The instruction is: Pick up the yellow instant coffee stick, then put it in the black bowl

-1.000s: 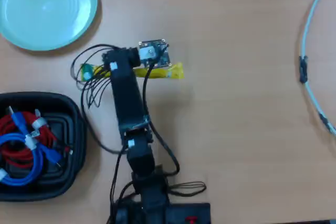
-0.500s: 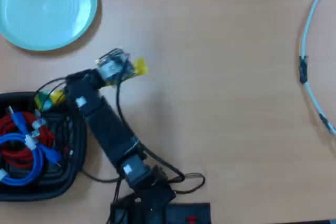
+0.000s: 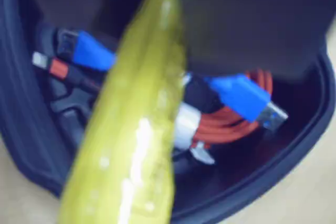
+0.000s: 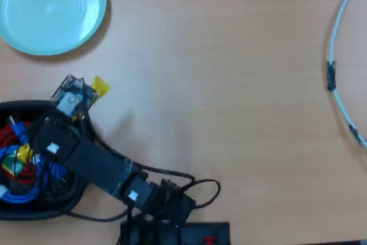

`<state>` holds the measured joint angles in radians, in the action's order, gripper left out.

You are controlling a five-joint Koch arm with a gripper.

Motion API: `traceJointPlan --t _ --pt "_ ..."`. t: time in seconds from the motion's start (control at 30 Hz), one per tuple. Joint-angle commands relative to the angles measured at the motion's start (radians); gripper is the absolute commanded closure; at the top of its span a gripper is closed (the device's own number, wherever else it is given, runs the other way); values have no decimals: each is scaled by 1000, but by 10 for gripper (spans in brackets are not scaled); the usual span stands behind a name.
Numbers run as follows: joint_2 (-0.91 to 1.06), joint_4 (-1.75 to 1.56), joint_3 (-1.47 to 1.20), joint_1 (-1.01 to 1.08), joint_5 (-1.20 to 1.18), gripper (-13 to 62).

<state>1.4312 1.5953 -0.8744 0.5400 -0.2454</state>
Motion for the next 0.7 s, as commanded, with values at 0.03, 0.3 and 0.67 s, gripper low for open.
traceJointPlan --t 0.03,0.3,0.67 --pt "-52 -163 31 -67 -12 555" --pt "-164 -311 31 -149 -12 555" --pt "-244 -374 25 -232 -18 556"
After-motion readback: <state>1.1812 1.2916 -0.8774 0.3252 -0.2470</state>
